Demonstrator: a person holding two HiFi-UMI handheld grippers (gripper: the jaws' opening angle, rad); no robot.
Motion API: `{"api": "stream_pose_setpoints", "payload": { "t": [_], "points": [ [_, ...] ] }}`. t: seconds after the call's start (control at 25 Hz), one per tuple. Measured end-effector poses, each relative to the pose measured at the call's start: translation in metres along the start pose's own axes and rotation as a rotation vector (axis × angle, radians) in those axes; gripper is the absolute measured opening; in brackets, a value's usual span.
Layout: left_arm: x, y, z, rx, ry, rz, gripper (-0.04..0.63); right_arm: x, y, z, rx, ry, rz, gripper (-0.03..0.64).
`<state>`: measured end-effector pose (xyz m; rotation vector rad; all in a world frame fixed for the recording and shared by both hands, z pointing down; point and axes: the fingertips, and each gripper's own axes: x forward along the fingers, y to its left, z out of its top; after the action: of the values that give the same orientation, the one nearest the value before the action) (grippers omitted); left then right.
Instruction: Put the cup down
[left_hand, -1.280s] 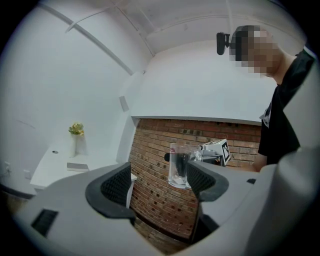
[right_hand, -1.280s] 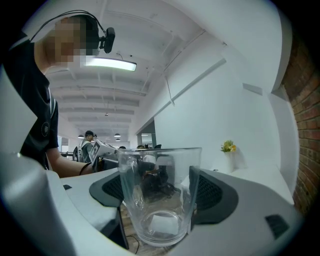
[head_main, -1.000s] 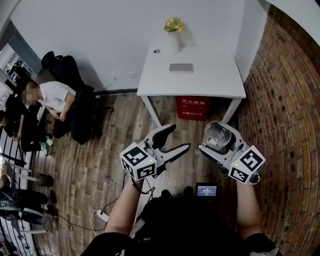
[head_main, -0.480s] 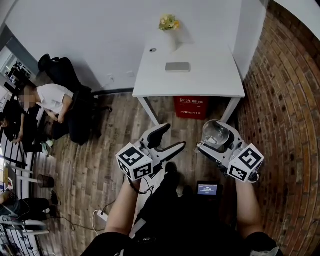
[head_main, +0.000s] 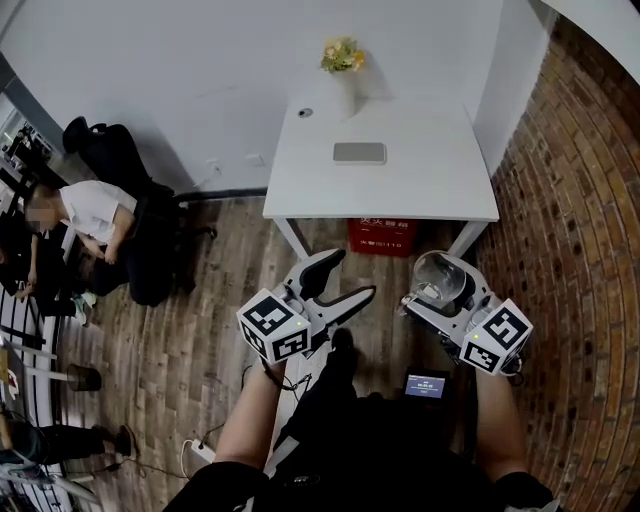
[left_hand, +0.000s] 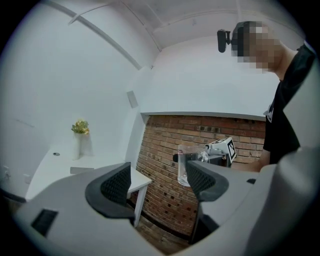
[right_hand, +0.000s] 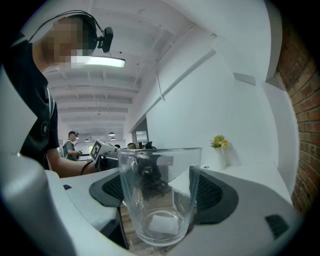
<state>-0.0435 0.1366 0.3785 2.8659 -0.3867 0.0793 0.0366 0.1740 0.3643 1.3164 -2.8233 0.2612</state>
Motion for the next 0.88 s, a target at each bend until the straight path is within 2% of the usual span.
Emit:
{"api": "stream_pose_setpoints", "payload": {
  "t": [0.52,0.88],
  "points": [
    [0.023,0.147,0.038,0.018,0.018,-0.05,0.354,0.125,-0.076,0.037,0.03,-0.016,-0.068,0.377],
    [0.023,0.205,0.04,-0.018,0.019,-0.061,0.354,0.172,-0.098,0.032,0.05,0.021,-0.092,0.377]
  ]
}}
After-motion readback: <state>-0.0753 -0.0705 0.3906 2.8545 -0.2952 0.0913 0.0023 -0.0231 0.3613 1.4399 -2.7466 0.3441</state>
